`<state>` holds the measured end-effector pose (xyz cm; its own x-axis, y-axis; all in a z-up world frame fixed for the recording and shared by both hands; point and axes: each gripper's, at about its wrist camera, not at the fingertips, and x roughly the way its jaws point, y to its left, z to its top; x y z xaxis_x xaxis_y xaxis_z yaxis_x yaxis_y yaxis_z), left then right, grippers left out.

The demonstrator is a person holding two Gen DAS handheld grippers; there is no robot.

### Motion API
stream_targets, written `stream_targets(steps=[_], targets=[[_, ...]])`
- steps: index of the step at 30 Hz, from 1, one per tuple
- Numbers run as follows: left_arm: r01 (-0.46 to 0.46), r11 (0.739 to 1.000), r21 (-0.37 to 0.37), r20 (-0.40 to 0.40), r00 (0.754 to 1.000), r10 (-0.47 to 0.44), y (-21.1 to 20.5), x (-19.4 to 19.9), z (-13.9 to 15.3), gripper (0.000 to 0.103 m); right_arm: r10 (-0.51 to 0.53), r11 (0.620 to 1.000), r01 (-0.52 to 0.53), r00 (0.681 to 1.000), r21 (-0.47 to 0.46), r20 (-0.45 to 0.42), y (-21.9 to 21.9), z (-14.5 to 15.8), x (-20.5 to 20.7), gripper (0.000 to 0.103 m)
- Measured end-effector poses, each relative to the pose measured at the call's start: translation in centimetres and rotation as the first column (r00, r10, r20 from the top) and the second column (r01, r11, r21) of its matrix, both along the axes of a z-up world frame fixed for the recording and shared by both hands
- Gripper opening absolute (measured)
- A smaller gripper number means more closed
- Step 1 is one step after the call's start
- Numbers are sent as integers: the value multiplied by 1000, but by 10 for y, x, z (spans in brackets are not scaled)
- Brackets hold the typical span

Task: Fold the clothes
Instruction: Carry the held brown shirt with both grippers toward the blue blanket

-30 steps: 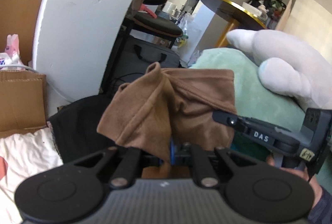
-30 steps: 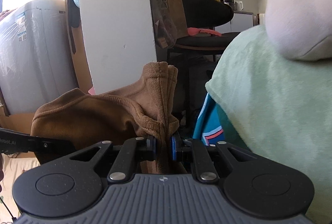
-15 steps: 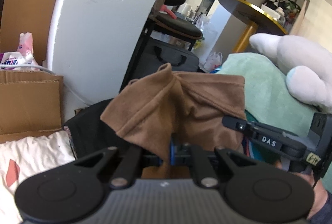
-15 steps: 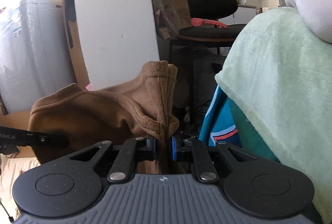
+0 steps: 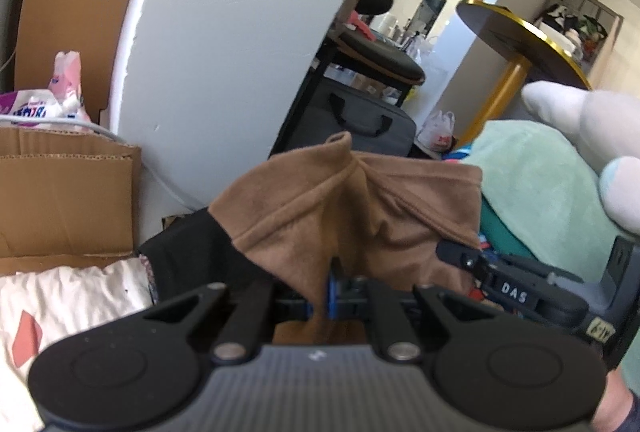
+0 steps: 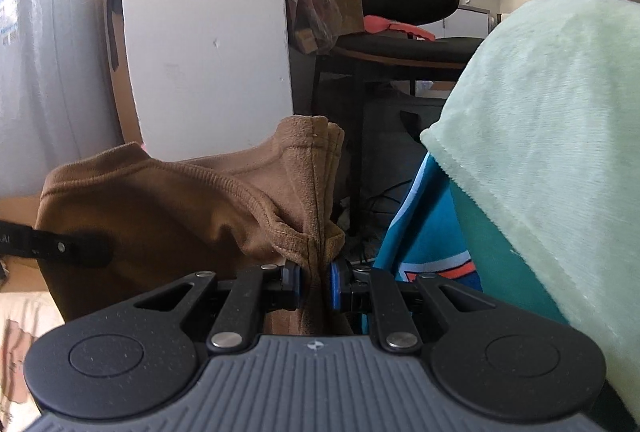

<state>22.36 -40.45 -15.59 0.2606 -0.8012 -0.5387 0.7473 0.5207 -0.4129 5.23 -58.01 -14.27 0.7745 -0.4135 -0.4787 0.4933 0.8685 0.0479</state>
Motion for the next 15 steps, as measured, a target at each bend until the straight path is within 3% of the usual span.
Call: stream_targets(steps=[15], targets=[[-47,998,34,-56,997,49,-22,68,-34,8,2,1000,-1,997,13,-83,-37,-26,54,14]])
